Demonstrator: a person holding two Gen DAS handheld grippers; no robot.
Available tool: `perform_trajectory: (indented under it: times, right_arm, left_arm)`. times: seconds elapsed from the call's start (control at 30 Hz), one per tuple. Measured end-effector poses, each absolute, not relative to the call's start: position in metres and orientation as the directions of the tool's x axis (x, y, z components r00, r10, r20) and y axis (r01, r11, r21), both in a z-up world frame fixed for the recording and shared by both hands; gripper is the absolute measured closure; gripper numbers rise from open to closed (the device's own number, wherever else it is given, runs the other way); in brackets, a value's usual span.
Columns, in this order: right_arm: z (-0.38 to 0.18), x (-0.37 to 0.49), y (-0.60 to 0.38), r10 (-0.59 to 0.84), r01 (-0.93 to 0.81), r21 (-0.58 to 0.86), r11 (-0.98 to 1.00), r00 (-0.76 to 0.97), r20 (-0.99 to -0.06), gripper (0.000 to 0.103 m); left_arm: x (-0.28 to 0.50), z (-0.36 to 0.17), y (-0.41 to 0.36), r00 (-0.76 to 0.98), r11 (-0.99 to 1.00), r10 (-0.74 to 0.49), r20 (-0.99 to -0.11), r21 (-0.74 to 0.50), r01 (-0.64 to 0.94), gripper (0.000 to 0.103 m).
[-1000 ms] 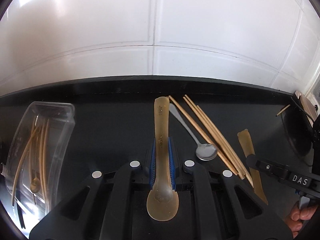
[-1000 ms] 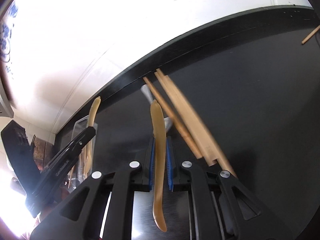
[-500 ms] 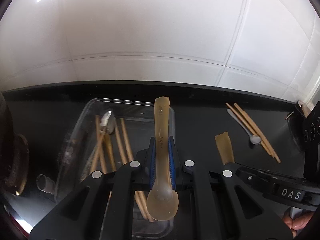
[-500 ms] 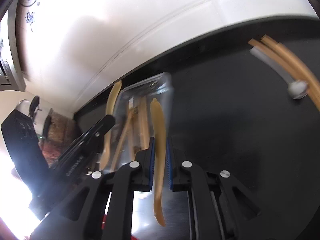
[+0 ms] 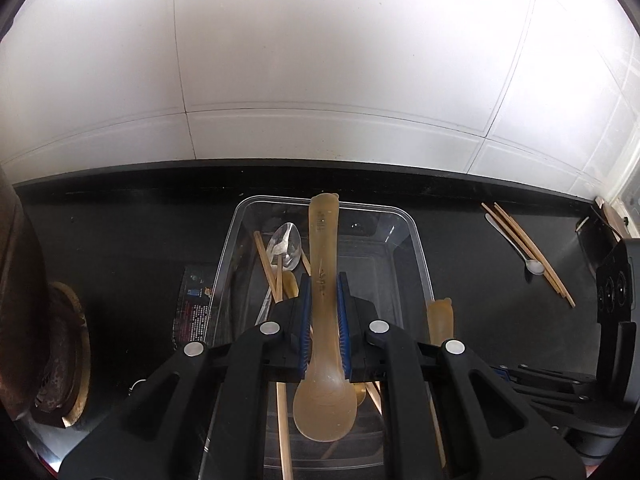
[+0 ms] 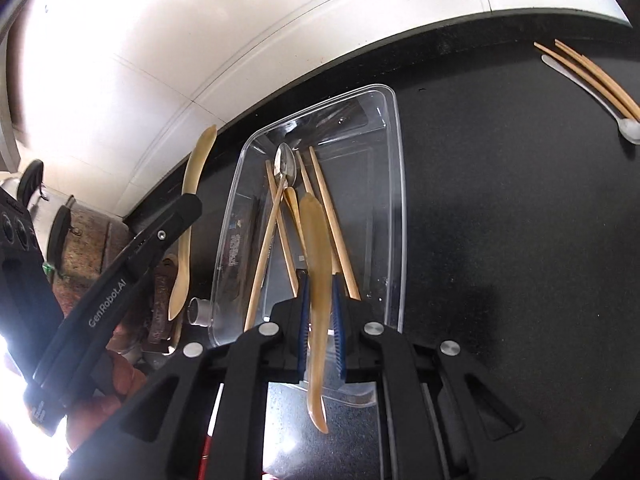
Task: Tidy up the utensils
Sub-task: 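Carry the wooden spoon and spatula over the clear tray with both tools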
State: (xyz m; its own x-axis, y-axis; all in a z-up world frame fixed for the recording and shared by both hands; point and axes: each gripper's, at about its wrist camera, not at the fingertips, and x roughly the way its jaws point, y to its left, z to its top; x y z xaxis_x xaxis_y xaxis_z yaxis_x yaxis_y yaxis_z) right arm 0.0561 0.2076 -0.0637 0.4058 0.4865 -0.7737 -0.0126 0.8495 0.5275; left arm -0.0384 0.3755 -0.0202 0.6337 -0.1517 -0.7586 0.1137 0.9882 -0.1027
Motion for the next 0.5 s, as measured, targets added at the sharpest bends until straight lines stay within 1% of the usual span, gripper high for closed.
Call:
perform_trajectory:
  times: [0.1, 0.27, 0.5]
  right_arm:
    - [-0.067, 0.058, 0.214, 0.460, 0.007, 0.507, 0.862, 0.410, -0.788, 0.092]
    - [-0.069, 0.060, 0.217, 0.429, 0.019, 0.479, 0.877, 0.413, -0.803, 0.092]
    - [-0.071, 0.067, 0.219, 0.422, 0.024, 0.472, 0.881, 0.409, -0.809, 0.092]
  left_arm:
    - [-0.038, -0.024, 0.379, 0.623, 0.986, -0.163, -0.765, -0.112, 0.121, 0.092]
    - [-0.031, -0.035, 0.392, 0.579, 0.973, -0.228, -0.783, -0.197, 0.118, 0.092]
    - [-0.021, -0.041, 0.407, 0.557, 0.966, -0.250, -0.792, -0.243, 0.087, 0.092]
